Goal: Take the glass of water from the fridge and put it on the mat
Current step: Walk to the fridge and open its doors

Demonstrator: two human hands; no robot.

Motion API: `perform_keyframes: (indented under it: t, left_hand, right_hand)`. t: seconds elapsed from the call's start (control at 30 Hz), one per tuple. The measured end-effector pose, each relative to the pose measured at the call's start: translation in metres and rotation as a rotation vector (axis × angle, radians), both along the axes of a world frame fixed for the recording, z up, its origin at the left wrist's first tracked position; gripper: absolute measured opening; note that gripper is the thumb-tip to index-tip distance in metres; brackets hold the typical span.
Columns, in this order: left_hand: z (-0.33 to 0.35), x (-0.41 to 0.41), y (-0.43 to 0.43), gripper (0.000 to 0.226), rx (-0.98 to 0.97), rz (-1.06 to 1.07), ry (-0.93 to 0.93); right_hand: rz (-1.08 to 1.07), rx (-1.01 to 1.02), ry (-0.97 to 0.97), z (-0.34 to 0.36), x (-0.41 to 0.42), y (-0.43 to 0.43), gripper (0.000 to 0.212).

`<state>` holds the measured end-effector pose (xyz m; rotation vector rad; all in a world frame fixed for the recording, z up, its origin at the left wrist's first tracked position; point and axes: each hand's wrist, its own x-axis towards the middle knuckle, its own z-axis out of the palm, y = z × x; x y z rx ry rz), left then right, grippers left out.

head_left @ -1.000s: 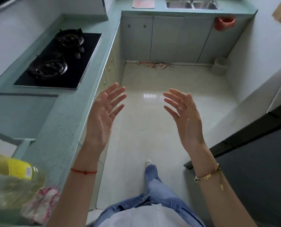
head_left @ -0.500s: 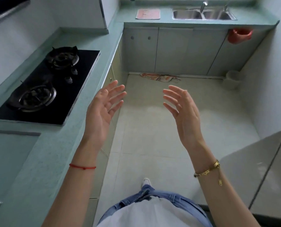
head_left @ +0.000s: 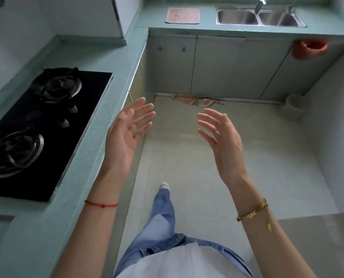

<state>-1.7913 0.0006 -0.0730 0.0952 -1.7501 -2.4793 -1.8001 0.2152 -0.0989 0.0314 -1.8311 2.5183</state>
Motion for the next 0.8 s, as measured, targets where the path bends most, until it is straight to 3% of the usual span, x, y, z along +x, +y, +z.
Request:
perform_keyframes:
  t: [0.43, 0.8]
  left_hand:
    - [0.016, -0.289, -0.024, 0.042, -0.007, -0.137, 0.021]
    - [0.015, -0.454, 0.029, 0.046, -0.009, -0.369, -0.029]
  right_hand:
    - [-0.135, -0.009, 0.02, 0.014, -0.268, -0.022, 0.046]
    - [-0.348, -0.033, -0.014, 0.007, -0.396, 0.011, 0.044]
